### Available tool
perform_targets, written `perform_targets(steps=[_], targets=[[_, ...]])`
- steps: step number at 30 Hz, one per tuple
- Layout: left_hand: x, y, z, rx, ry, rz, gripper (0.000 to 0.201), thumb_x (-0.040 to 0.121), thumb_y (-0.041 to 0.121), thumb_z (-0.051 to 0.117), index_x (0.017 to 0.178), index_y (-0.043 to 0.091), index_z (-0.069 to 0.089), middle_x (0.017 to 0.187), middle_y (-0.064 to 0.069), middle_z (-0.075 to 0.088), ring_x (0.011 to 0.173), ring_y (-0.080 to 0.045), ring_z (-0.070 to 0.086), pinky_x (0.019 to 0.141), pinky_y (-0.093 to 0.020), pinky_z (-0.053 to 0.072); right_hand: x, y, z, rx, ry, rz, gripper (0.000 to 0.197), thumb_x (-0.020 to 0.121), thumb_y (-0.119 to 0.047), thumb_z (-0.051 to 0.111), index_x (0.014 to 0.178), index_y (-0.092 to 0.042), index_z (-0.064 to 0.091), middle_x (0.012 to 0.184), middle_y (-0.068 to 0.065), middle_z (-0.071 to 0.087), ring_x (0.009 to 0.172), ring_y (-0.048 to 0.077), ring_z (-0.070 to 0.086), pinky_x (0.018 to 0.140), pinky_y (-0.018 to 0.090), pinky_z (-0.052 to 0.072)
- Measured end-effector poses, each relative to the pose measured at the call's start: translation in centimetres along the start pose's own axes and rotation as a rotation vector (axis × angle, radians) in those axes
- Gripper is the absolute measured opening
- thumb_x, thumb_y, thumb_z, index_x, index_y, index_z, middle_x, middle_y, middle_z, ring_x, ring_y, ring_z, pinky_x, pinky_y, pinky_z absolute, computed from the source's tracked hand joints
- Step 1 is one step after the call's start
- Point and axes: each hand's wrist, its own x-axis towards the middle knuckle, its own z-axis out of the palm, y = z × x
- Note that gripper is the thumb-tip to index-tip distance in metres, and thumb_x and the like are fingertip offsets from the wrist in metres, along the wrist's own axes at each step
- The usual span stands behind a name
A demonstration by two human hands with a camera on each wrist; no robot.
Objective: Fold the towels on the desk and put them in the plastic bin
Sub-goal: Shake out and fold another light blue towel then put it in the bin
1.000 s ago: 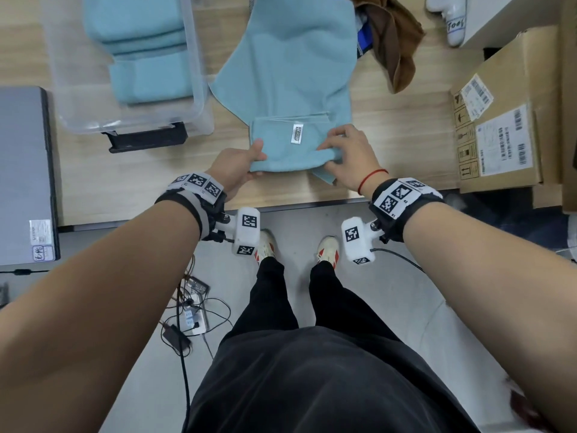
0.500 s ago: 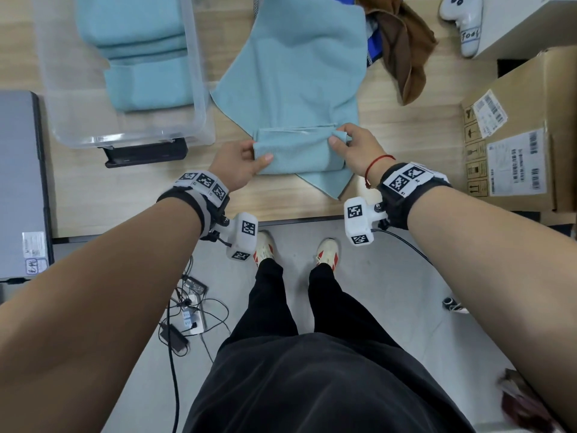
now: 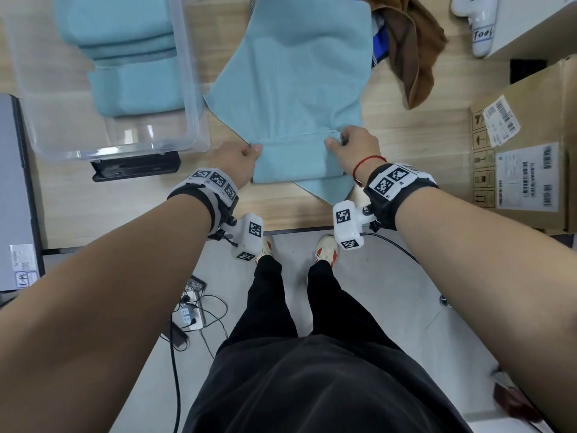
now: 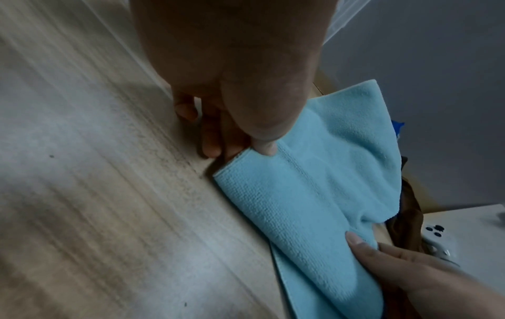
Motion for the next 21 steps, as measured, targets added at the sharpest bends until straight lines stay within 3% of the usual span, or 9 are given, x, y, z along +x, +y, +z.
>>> perform_targets(steps=[3, 7, 10, 12, 15, 21], targets=[[-0.1, 0.7, -0.3, -0.008, -0.001, -0.047, 0.052, 0.095, 0.056, 0.038, 0.057, 0.019, 0.037, 0.055, 0.002, 0.044, 0.054, -0.019, 0.047, 0.054, -0.028, 0.035, -0.2, -0.2, 0.0, -0.004, 0.045, -0.019, 0.034, 0.089, -0.036, 0.062, 0.111, -0.012, 0.049, 0.1, 0.007, 0.06, 0.089, 0.028, 0.054, 0.079, 0.033, 0.044], [-0.3, 1.5, -0.6, 0.056, -0.014, -0.059, 0.05, 0.097, 0.052, 0.038, 0.063, 0.017, 0.045, 0.061, 0.0, 0.051, 0.056, -0.018, 0.05, 0.051, -0.027, 0.032, -0.5, -1.0, -0.3, -0.235, 0.161, -0.406, 0.037, 0.084, -0.02, 0.06, 0.118, -0.013, 0.049, 0.118, 0.011, 0.051, 0.103, 0.033, 0.052, 0.083, 0.041, 0.046], [-0.8, 1.5, -0.6, 0.051, 0.007, -0.05, 0.047, 0.099, 0.049, 0.037, 0.068, 0.015, 0.046, 0.062, -0.001, 0.05, 0.054, -0.015, 0.047, 0.049, -0.027, 0.029, -0.9, -2.3, 0.3, -0.432, 0.089, -0.593, 0.046, 0.086, -0.041, 0.059, 0.127, -0.022, 0.051, 0.126, 0.002, 0.052, 0.117, 0.027, 0.045, 0.091, 0.042, 0.035], [-1.1, 1.6, -0.5, 0.049, 0.03, -0.039, 0.045, 0.1, 0.046, 0.037, 0.071, 0.013, 0.048, 0.063, -0.001, 0.05, 0.053, -0.014, 0.044, 0.048, -0.028, 0.027, -0.9, -2.7, 0.9, -0.555, 0.021, -0.595, 0.052, 0.087, -0.053, 0.055, 0.132, -0.027, 0.048, 0.129, -0.002, 0.051, 0.122, 0.025, 0.041, 0.094, 0.043, 0.028], [-1.3, 1.5, -0.2, 0.037, 0.064, -0.024, 0.044, 0.101, 0.043, 0.036, 0.076, 0.012, 0.052, 0.062, 0.001, 0.049, 0.053, -0.012, 0.043, 0.047, -0.027, 0.026, -0.5, -2.9, 1.2, -0.65, -0.005, -0.575, 0.053, 0.088, -0.057, 0.053, 0.131, -0.026, 0.049, 0.126, 0.0, 0.052, 0.121, 0.027, 0.038, 0.093, 0.045, 0.026], [-0.8, 0.6, 1.0, -0.037, 0.096, 0.009, 0.044, 0.101, 0.041, 0.037, 0.065, 0.016, 0.039, 0.061, 0.002, 0.046, 0.055, -0.015, 0.043, 0.05, -0.028, 0.029, -0.6, -2.9, 0.7, -0.718, 0.05, -0.543, 0.054, 0.085, -0.062, 0.054, 0.116, -0.018, 0.059, 0.116, 0.004, 0.055, 0.116, 0.03, 0.039, 0.092, 0.045, 0.027]])
